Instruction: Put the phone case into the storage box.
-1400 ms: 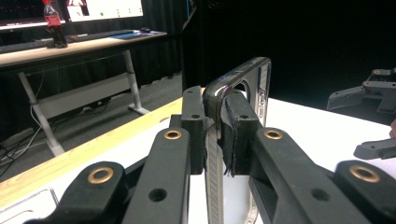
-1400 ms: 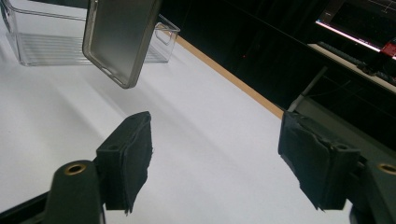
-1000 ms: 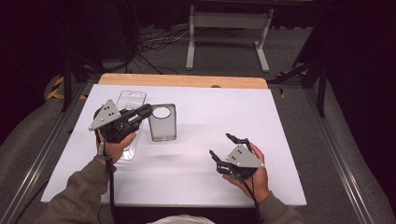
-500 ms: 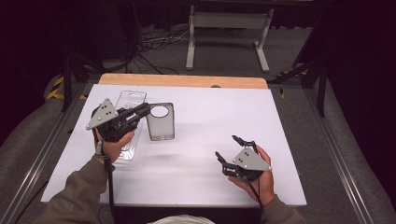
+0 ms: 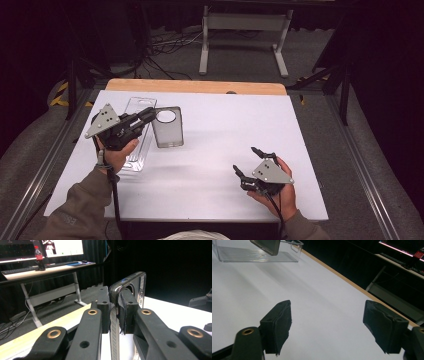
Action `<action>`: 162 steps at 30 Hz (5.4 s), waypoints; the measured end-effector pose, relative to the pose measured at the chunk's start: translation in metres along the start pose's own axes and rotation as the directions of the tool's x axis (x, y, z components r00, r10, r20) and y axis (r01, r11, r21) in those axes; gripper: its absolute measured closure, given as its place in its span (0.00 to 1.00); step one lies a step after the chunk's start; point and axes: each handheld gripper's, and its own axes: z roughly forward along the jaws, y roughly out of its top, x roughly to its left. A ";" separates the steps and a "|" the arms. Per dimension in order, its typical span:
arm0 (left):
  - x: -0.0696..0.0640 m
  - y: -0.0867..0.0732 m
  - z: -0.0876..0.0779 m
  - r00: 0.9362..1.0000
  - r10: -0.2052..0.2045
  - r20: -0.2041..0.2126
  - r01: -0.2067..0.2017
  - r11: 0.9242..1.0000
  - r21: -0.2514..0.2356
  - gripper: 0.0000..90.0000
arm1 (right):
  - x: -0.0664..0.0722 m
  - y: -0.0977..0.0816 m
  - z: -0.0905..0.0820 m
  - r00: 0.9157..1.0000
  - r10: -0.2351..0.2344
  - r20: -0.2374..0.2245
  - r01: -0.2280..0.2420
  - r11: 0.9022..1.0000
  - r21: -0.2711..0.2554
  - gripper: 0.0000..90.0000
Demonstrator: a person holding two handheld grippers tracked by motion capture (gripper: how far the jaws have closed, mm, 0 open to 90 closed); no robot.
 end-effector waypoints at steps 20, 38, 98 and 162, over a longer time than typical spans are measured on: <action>0.005 0.003 -0.006 1.000 0.002 -0.014 -0.002 1.000 -0.018 0.90 | 0.003 0.000 0.003 0.998 0.018 -0.060 -0.019 1.000 -0.023 0.09; 0.011 0.006 -0.012 0.999 0.004 -0.031 -0.005 1.000 -0.028 0.90 | 0.006 -0.001 0.007 0.998 -0.007 -0.062 0.007 1.000 0.010 0.08; 0.047 0.011 -0.050 0.988 -0.029 -0.151 0.018 0.997 -0.074 0.90 | 0.005 -0.002 0.007 0.998 -0.008 -0.061 0.009 1.000 0.011 0.10; 0.164 -0.017 0.034 0.975 -0.023 -0.223 0.047 0.994 0.102 0.90 | -0.005 0.004 0.015 0.999 0.003 -0.042 -0.003 1.000 -0.003 0.12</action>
